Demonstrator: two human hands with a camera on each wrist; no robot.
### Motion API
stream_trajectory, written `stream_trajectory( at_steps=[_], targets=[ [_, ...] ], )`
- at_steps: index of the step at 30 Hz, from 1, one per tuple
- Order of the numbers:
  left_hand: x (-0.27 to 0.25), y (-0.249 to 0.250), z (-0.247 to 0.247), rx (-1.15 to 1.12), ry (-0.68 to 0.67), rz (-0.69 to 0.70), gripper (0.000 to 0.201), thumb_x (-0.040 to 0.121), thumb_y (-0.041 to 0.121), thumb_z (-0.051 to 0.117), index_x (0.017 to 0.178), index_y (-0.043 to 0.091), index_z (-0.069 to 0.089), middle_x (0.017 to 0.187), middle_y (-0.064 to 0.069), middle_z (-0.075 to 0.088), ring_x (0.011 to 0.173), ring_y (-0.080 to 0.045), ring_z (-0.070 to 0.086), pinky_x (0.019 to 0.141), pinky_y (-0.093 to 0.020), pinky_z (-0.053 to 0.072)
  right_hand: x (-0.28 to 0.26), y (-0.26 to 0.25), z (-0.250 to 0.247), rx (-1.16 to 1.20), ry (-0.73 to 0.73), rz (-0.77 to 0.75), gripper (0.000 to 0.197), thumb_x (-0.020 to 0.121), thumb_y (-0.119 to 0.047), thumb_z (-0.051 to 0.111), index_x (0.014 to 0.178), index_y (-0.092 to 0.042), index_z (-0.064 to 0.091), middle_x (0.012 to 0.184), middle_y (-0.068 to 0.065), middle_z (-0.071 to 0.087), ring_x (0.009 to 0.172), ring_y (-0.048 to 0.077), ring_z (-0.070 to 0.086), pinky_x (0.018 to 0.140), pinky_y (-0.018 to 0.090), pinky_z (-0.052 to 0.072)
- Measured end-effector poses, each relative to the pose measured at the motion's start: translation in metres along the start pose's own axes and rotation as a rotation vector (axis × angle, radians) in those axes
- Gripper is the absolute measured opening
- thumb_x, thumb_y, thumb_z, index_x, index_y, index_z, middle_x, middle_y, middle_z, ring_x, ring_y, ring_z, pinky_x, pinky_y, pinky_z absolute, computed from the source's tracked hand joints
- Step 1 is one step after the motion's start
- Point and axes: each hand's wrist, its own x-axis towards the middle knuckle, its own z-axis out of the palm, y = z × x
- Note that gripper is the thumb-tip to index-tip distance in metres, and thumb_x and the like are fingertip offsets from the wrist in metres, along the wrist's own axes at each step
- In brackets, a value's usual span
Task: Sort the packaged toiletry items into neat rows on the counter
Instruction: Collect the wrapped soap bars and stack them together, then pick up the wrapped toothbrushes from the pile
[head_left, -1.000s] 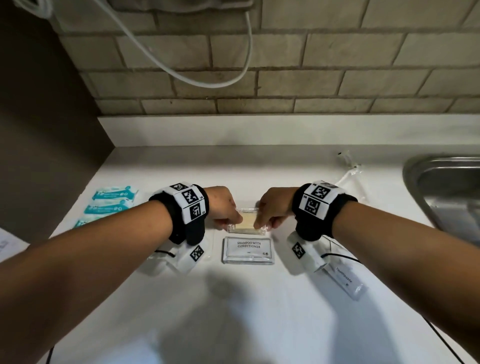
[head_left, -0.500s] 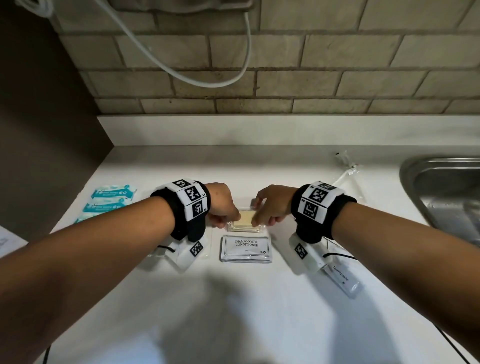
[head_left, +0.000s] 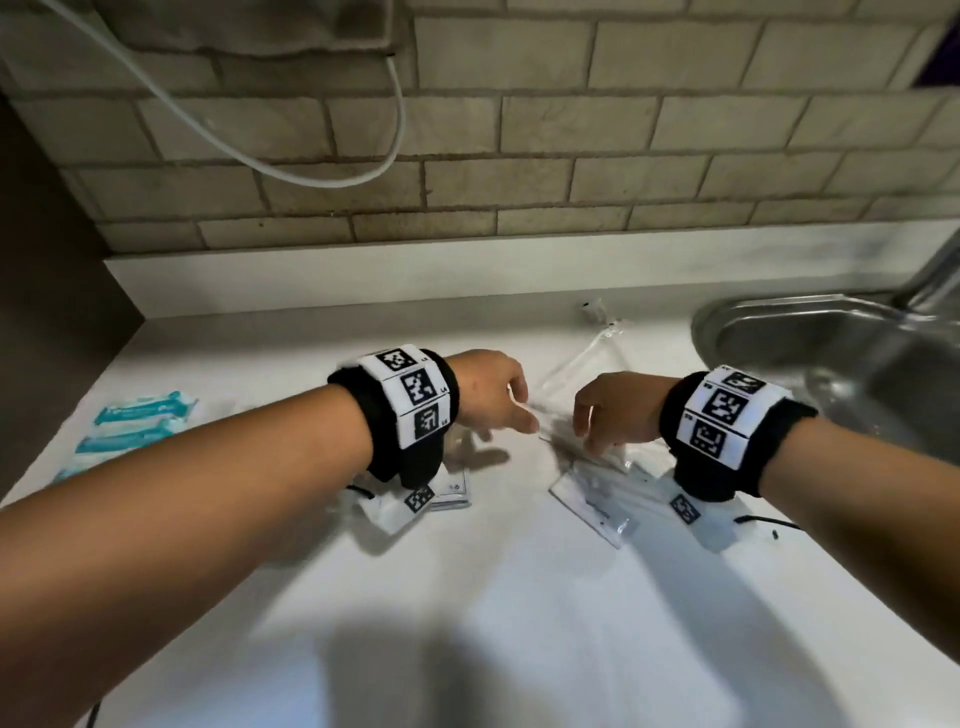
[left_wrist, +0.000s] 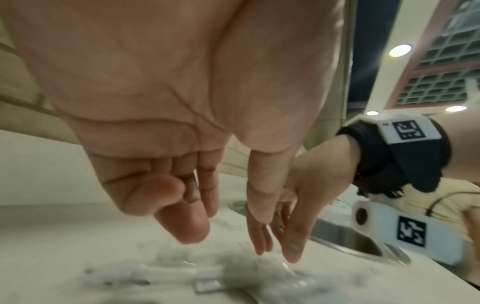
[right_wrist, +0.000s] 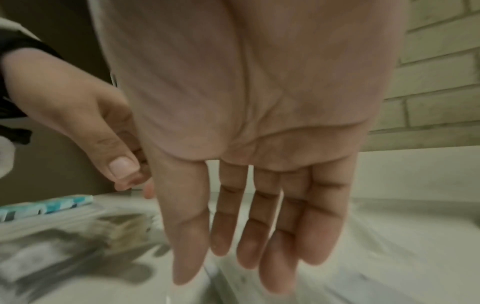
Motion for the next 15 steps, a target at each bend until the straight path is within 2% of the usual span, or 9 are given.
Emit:
stream_trajectory(
  at_steps=[2,4,6,8,10,12,15],
  targets=[
    [0.004,0.024,0.023,0.076,-0.029,0.042,0.044,0.084,0.046,0.067,0.113,0.013,0.063,0.096,-0.002,0.071,0.080,-0.018,0.066,0.073,-0.027,0.047,-0.011,0.014,0.016,0.013,-0.017,0.011,0.026,0.078,-0.025,0.072,0.103,-0.024,0.065,0.105,-0.005,0.062,0.096,0.016,0.057,0.085,0.028,0.047],
    [0.009,0.039,0.047,0.186,-0.035,0.060,0.048,0.082,0.047,0.066,0.110,0.008,0.067,0.100,-0.007,0.070,0.085,-0.023,0.062,0.077,-0.030,0.049,-0.022,0.021,0.033,-0.002,0.005,-0.003,0.034,0.080,-0.020,0.069,0.113,-0.020,0.064,0.113,-0.001,0.065,0.105,0.020,0.060,0.091,0.031,0.049],
    [0.015,0.046,0.065,0.204,-0.018,0.047,0.049,0.079,0.049,0.068,0.109,0.009,0.066,0.106,-0.007,0.069,0.094,-0.025,0.064,0.080,-0.032,0.052,-0.033,0.026,0.045,0.022,0.073,-0.020,0.033,0.082,-0.015,0.060,0.115,-0.017,0.062,0.115,0.001,0.064,0.108,0.022,0.059,0.083,0.026,0.046],
    [0.018,0.050,0.076,0.195,0.007,0.036,0.048,0.077,0.046,0.072,0.108,0.012,0.062,0.108,-0.008,0.067,0.097,-0.026,0.063,0.074,-0.031,0.049,-0.037,0.032,0.054,0.041,0.124,-0.021,0.031,0.083,-0.013,0.056,0.114,-0.016,0.061,0.114,0.004,0.064,0.108,0.024,0.059,0.078,0.025,0.044],
    [0.018,0.052,0.082,0.181,0.031,0.025,0.050,0.075,0.044,0.076,0.109,0.011,0.059,0.107,-0.007,0.065,0.094,-0.025,0.061,0.072,-0.031,0.046,-0.036,0.038,0.058,0.033,0.134,-0.005,0.035,0.083,-0.015,0.059,0.118,-0.015,0.061,0.116,0.005,0.063,0.108,0.025,0.059,0.083,0.029,0.048],
    [0.017,0.056,0.085,0.153,0.049,0.018,0.049,0.076,0.038,0.077,0.111,0.008,0.061,0.105,-0.004,0.064,0.094,-0.023,0.060,0.075,-0.030,0.047,-0.036,0.043,0.062,0.026,0.155,0.006,0.033,0.088,-0.016,0.056,0.120,-0.017,0.063,0.116,0.006,0.064,0.108,0.026,0.061,0.086,0.029,0.050],
    [0.018,0.057,0.090,0.126,0.046,0.019,0.048,0.077,0.034,0.078,0.115,0.009,0.063,0.111,-0.005,0.066,0.102,-0.023,0.061,0.078,-0.027,0.046,-0.033,0.050,0.063,0.071,0.212,0.051,0.023,0.093,-0.016,0.050,0.106,-0.015,0.069,0.100,0.005,0.068,0.098,0.026,0.064,0.080,0.029,0.050]
  ],
)
